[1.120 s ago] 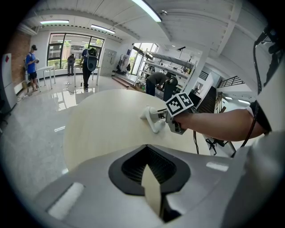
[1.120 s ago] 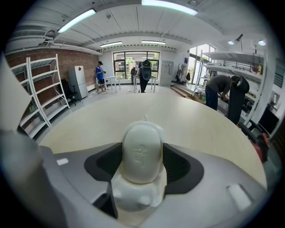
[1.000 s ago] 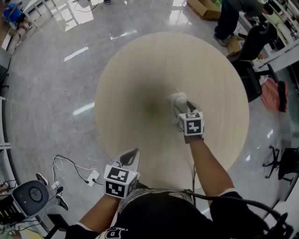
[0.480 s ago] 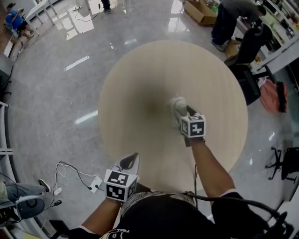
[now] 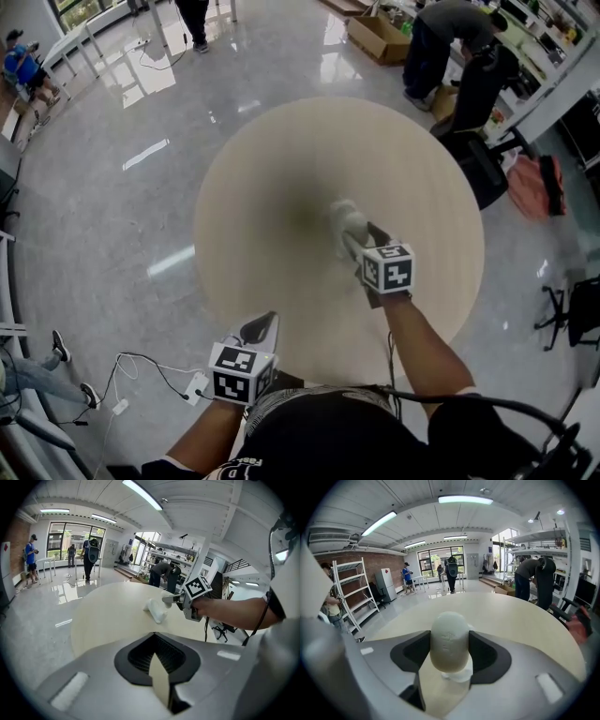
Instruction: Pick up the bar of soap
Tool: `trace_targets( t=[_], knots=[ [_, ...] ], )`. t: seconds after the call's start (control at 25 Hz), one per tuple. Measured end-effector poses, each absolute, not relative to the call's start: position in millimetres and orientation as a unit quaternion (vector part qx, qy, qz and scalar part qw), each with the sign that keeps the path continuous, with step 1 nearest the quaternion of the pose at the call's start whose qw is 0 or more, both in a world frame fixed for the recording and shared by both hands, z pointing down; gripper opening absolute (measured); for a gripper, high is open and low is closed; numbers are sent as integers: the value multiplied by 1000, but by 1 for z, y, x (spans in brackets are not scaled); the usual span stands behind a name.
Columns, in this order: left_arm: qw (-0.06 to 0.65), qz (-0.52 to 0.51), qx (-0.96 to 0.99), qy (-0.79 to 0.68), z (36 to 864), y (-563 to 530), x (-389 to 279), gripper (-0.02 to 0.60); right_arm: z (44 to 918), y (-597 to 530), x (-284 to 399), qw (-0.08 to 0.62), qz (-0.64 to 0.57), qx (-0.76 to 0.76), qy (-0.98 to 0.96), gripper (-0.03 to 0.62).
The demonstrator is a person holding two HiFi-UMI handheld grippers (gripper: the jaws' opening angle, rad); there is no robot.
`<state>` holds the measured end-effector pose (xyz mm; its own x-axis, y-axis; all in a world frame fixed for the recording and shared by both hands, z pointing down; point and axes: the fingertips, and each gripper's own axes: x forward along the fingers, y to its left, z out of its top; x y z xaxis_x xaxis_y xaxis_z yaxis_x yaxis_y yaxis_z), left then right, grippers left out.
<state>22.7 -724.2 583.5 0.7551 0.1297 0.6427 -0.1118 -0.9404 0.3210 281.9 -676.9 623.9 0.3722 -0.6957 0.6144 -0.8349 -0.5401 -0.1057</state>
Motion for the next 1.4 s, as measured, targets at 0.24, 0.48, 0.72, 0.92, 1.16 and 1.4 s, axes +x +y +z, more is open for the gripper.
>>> trace_targets(
  t=[0.24,0.48,0.72,0.92,1.16,1.4],
  knots=[
    [156,342,926,31,569,-718,21,8,584,-657,251,60,297,828,-471,264],
    [143,332,930,68,565,-688,32,8,551,-605,206,-8,292,826,-483,262],
    [132,314,937,78,548,-654,43,8,520,-548,167,-43,276,823,-494,264],
    [126,299,945,53,537,-608,35,8,501,-492,140,-68,259,808,-524,263],
    [139,286,948,12,523,-520,33,8,474,-400,120,-46,227,787,-572,263],
    [151,285,947,2,518,-416,32,8,473,-308,102,-40,230,760,-607,263]
  ],
)
